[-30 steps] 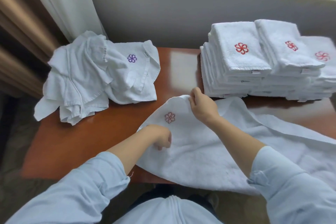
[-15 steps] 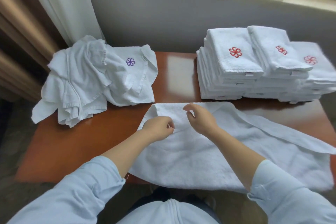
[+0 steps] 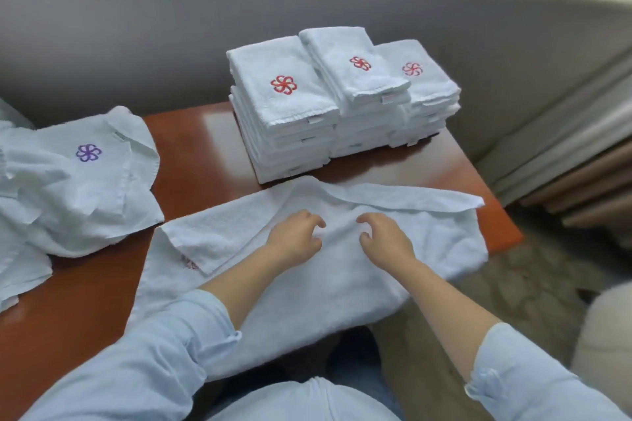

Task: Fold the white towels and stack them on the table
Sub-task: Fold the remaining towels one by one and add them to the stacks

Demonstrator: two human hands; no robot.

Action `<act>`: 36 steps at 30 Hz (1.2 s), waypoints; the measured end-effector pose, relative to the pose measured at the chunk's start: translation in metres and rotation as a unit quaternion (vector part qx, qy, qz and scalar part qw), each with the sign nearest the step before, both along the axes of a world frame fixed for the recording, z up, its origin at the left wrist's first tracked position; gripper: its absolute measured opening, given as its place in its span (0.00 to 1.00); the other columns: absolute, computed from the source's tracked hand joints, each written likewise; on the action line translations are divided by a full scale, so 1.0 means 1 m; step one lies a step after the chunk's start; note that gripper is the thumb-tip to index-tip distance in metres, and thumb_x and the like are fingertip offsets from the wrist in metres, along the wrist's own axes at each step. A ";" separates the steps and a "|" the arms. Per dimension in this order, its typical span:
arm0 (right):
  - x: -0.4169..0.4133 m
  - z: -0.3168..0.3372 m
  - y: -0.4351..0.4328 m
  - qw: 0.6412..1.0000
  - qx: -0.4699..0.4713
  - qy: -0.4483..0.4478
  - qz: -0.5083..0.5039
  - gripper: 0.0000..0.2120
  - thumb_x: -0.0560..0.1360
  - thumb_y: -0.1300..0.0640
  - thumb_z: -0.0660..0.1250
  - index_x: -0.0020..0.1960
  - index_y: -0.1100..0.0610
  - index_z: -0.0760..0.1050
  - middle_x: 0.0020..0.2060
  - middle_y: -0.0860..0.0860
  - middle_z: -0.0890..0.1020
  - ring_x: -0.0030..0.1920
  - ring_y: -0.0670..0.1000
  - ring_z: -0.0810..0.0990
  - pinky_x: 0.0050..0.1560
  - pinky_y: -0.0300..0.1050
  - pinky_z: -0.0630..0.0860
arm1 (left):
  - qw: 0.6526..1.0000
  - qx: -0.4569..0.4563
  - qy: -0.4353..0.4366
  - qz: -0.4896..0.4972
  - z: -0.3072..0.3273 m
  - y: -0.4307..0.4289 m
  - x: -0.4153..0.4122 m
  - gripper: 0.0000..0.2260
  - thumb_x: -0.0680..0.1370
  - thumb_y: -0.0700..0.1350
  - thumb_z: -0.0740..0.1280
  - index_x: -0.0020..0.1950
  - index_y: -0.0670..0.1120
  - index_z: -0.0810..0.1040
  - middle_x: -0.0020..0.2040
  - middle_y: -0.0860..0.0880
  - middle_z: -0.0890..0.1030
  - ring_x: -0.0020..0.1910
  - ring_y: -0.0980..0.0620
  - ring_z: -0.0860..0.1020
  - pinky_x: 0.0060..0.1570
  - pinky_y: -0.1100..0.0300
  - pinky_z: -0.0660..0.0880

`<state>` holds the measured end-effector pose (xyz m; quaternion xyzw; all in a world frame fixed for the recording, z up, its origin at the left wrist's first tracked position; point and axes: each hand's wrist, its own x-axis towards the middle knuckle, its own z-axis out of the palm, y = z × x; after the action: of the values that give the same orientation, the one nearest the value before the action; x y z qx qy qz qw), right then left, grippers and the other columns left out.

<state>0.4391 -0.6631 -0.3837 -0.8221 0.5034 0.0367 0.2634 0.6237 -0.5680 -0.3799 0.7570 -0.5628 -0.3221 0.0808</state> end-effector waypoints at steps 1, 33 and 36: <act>-0.010 -0.001 -0.006 1.000 -0.001 0.007 -0.014 0.19 0.79 0.58 0.60 0.70 0.51 0.71 0.68 0.47 0.73 0.68 0.50 0.70 0.57 0.46 0.72 | 1.000 0.001 -0.004 -0.004 -0.002 -0.008 -0.008 0.19 0.79 0.46 0.63 0.70 0.52 0.71 0.69 0.51 0.70 0.67 0.50 0.70 0.61 0.51 0.72; -0.075 -0.020 -0.274 0.988 0.102 -0.102 -0.054 0.26 0.78 0.63 0.58 0.74 0.49 0.66 0.61 0.50 0.79 0.55 0.52 0.78 0.44 0.43 0.71 | 0.954 -0.014 -0.268 0.130 -0.037 -0.211 -0.083 0.25 0.75 0.34 0.61 0.71 0.49 0.70 0.65 0.46 0.73 0.64 0.44 0.70 0.58 0.54 0.65; -0.077 -0.015 -0.283 0.993 0.033 -0.105 -0.041 0.22 0.77 0.63 0.58 0.69 0.48 0.72 0.56 0.49 0.83 0.47 0.52 0.78 0.40 0.44 0.71 | 0.951 -0.037 -0.265 0.156 -0.040 -0.215 -0.078 0.17 0.74 0.34 0.64 0.62 0.44 0.78 0.58 0.42 0.76 0.59 0.41 0.73 0.53 0.51 0.65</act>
<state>0.3617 -0.9460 -0.3982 -0.7909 0.5049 -0.0437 0.3429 0.5453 -0.7829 -0.4197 0.8898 -0.4506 -0.0724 0.0061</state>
